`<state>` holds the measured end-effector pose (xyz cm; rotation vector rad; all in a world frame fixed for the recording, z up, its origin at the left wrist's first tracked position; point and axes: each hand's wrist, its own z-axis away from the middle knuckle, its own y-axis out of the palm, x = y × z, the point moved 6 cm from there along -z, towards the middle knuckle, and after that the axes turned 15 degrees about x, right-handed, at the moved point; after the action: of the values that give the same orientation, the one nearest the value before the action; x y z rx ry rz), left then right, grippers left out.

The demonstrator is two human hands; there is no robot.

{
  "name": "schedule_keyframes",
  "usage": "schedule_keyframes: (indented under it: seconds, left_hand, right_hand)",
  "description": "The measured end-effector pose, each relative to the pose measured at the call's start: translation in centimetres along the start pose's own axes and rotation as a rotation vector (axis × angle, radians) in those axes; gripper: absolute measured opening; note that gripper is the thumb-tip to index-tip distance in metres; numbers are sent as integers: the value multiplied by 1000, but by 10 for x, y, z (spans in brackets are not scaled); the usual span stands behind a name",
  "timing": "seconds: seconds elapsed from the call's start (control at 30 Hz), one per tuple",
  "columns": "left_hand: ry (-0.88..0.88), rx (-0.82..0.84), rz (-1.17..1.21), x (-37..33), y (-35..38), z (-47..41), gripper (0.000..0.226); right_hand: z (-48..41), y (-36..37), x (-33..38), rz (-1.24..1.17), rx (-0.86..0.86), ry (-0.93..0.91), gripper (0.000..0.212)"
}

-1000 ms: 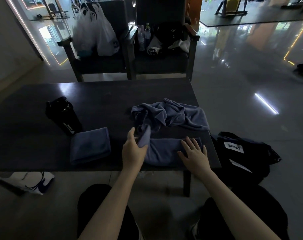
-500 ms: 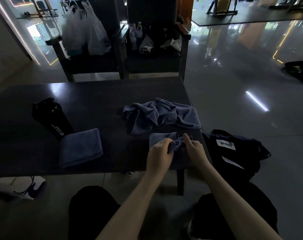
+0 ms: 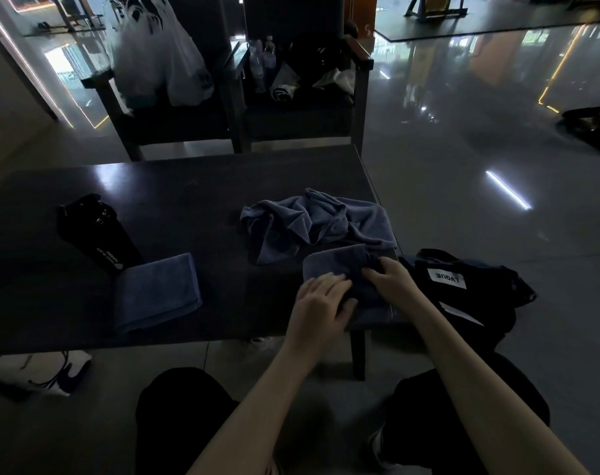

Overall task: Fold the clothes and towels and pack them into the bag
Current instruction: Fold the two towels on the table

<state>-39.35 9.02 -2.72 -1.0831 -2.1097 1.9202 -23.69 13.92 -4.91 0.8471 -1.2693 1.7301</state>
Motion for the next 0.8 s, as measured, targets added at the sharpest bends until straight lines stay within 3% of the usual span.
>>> schedule_keyframes:
  seconds: [0.07,0.17,0.3,0.4,0.5,0.6,0.67,0.8]
  left_hand:
    - [-113,9,-2,10,2,2,49]
    - [-208,165,22,21,12,2,50]
    - [-222,245,5,25,20,3,48]
    - [-195,212,0,23,17,1,62]
    - [-162,119,-32,22,12,-5,47]
    - [-166,135,-43,20,8,-20,25]
    - [-208,251,-46,21,14,-28,27]
    - [-314,457,-39,33,36,-26,52]
  right_hand:
    - [2,-10,1,90,-10,-5,12]
    - [1,-17,-4,238,-5,20,20]
    - [3,-13,-14,346,-40,72,20]
    - [6,-8,-22,371,-81,104,20]
    - [13,-8,-19,422,-172,74,40]
    - [16,1,-3,683,-213,-93,56]
    - [12,10,1,835,-184,-165,49]
    - [10,15,3,873,-233,-169,33]
